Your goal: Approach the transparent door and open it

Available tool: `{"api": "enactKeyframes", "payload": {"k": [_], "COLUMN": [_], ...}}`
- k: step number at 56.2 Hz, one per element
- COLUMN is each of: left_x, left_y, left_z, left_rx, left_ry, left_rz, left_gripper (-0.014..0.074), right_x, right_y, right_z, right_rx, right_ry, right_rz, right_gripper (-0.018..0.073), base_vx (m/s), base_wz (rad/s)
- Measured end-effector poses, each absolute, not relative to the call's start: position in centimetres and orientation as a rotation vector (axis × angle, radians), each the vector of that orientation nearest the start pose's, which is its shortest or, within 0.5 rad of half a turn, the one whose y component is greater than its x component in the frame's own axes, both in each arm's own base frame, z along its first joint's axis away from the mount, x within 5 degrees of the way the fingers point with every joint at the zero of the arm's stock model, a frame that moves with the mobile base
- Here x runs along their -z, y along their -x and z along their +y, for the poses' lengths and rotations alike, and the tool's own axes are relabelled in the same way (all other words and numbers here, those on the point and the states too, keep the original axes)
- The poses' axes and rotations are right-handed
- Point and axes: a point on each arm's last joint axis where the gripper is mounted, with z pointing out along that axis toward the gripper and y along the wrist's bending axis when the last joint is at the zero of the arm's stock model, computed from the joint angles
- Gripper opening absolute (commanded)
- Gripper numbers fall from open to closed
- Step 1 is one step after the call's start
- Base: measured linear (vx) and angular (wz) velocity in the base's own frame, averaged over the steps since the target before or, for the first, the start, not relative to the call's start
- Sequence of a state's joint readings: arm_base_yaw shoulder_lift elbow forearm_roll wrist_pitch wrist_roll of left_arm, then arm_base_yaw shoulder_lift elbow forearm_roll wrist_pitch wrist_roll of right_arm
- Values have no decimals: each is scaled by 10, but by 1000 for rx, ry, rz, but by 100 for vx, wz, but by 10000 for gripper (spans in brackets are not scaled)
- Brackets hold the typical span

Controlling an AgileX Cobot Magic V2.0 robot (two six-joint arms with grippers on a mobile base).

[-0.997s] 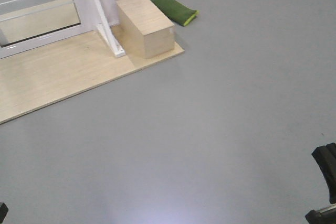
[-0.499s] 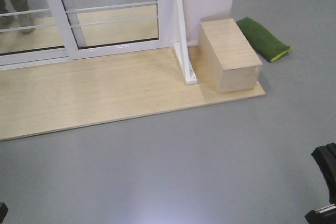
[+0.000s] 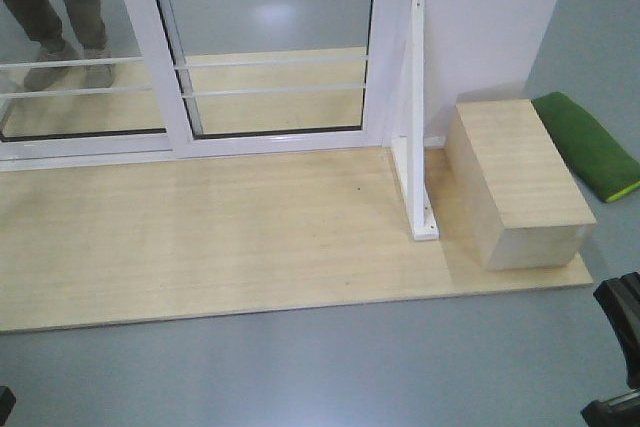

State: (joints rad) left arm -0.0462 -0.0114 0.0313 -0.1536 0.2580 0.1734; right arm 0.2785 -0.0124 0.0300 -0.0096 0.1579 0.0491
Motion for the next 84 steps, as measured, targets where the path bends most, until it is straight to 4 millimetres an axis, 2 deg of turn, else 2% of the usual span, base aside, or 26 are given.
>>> {"api": "enactKeyframes", "payload": {"k": [44,84], "left_x": [-180,-180], "left_y": [-55,-55], "left_z": [-6,-6], "left_rx": [50,49], "left_ry": [-91,-93], "left_rz": [1756,1757], "left_gripper": [3,3], "right_x": [-189,-189], "right_y": [-54,-54], "right_z": [15,15], "right_rx": [-240,-240], "right_ry": [197,197], "right_rz": [1653,1652], "right_gripper": [-6,-6], "base_vx": [55,30], "base_wz": [13,-5]}}
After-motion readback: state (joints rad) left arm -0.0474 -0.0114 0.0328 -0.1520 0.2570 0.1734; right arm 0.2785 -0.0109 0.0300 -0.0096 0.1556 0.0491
